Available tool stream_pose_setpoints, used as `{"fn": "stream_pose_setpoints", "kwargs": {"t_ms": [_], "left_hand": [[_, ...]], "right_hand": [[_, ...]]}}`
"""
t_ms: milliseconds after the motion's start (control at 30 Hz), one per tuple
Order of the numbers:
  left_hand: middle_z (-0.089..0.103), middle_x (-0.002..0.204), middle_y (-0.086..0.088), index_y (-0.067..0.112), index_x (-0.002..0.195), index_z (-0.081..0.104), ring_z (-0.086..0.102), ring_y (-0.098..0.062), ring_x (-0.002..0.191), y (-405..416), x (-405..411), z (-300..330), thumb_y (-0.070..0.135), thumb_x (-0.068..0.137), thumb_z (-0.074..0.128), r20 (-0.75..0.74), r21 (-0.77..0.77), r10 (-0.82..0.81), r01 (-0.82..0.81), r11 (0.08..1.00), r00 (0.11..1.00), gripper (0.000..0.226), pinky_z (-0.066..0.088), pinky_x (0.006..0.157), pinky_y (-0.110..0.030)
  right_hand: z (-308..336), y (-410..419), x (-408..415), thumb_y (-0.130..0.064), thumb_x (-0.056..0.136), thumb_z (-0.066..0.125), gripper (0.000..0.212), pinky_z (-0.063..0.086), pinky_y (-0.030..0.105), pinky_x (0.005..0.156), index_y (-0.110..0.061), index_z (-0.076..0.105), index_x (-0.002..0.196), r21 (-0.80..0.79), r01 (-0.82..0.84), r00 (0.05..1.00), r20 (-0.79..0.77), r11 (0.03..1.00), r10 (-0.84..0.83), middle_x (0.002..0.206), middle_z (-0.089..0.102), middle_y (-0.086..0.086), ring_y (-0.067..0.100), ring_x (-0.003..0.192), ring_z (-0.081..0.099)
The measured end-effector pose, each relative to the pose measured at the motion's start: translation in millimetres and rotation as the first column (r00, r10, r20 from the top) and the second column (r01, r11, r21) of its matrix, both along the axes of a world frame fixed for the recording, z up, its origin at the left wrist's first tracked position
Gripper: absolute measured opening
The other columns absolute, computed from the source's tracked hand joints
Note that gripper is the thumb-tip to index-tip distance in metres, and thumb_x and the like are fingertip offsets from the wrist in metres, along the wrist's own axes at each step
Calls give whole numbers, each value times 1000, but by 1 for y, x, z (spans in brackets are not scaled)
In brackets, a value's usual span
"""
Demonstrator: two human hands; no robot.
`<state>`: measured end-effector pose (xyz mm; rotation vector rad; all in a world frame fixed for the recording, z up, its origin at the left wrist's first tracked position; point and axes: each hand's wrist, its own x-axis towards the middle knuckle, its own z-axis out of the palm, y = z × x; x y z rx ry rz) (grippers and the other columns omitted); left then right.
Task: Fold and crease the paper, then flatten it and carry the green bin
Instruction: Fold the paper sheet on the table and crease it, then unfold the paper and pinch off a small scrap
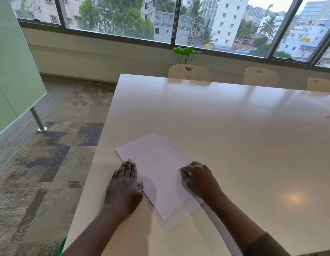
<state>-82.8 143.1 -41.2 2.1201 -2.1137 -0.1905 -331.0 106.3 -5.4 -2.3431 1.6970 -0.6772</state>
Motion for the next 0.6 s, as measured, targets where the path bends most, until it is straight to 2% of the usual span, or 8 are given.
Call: {"fn": "stream_pose_setpoints", "kwargs": {"t_ms": [100,167,267,333,400,467,600], "left_hand": [[-3,163,-6,10,154,1,-4,-15,150,1,3,4,48,82,-2,-48,16,-10,11,1000,999,82,-2,119,-32],[4,163,-7,9,154,10,0,-15,150,2,2,9,45,92,18,-194,-31,-27,21,999,981,72,1,120,-30],[43,150,-8,12,141,47,36,-17,140,4,-11,28,32,95,47,-433,-275,-134,11,962,892,51,22,113,-22],[65,128,-2,17,124,64,61,-12,116,1,-28,46,25,92,62,-516,-347,-244,60,936,821,33,39,100,-16],[74,106,4,20,109,70,69,-4,93,-5,-45,60,29,88,68,-602,-312,-300,128,942,740,23,50,83,-14],[75,90,4,20,96,69,70,-1,78,-14,-58,68,31,84,72,-663,-263,-295,154,952,689,17,55,73,-18],[74,73,-8,6,86,65,73,-19,63,-23,-69,74,13,78,80,-865,-116,-147,93,989,479,17,61,61,-41]], "right_hand": [[9,1,2,-18,88,65,15,46,12,72,-23,78,92,89,-101,990,112,991,91,86,73,-7,0,73,63],[16,-2,0,-15,91,64,16,45,7,76,-23,78,95,156,-112,977,197,981,80,91,74,-14,-5,82,66],[26,-2,1,-11,93,58,21,44,7,69,-24,75,92,203,-133,964,255,970,79,86,73,-14,-7,76,64],[31,-1,5,-10,93,54,23,41,9,61,-21,73,87,185,-150,966,238,971,104,78,70,-12,-3,66,61],[36,0,8,-10,95,53,22,43,13,60,-18,71,87,149,-173,966,217,974,139,76,70,-9,2,64,60],[39,0,9,-11,96,52,20,47,17,63,-16,70,89,122,-199,964,202,972,172,77,70,-6,5,64,62],[40,0,8,-11,96,51,21,47,13,67,-16,71,91,101,-191,958,237,976,163,79,71,-8,4,71,65]]}}
